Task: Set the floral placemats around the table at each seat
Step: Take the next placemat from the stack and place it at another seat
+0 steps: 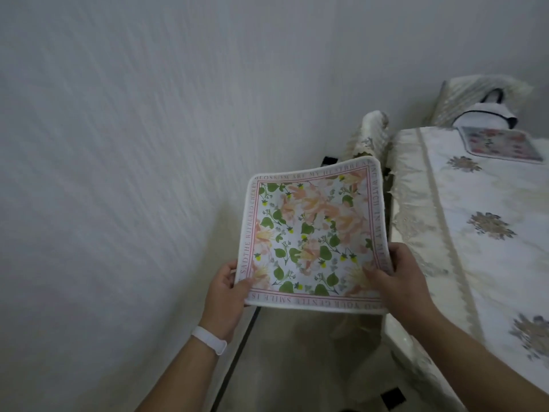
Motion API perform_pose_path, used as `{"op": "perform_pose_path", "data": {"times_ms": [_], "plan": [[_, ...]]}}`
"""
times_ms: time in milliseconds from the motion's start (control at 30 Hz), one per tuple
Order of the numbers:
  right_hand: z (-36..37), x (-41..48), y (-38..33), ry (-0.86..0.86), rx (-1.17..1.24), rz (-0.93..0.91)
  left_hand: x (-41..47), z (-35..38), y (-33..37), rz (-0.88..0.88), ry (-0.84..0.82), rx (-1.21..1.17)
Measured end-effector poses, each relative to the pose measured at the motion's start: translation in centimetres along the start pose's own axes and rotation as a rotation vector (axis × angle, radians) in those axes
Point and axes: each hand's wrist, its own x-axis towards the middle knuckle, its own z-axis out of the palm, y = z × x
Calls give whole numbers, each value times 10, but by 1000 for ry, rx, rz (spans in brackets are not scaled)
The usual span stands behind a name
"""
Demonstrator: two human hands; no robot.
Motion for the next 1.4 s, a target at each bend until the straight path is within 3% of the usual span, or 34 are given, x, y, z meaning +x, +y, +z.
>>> {"op": "perform_pose_path", "data": {"times_ms": [400,900,1033,1400], "plan": [[10,94,1,176,-67,138,144,57,12,-52,-194,17],[-4,323,47,444,195,296,378,229,76,-55,-387,196],[-34,338,56,547,205,344,398,279,78,-103,-474,205],[-79,321,103,970,273,611,425,438,55,-115,-906,314]]}}
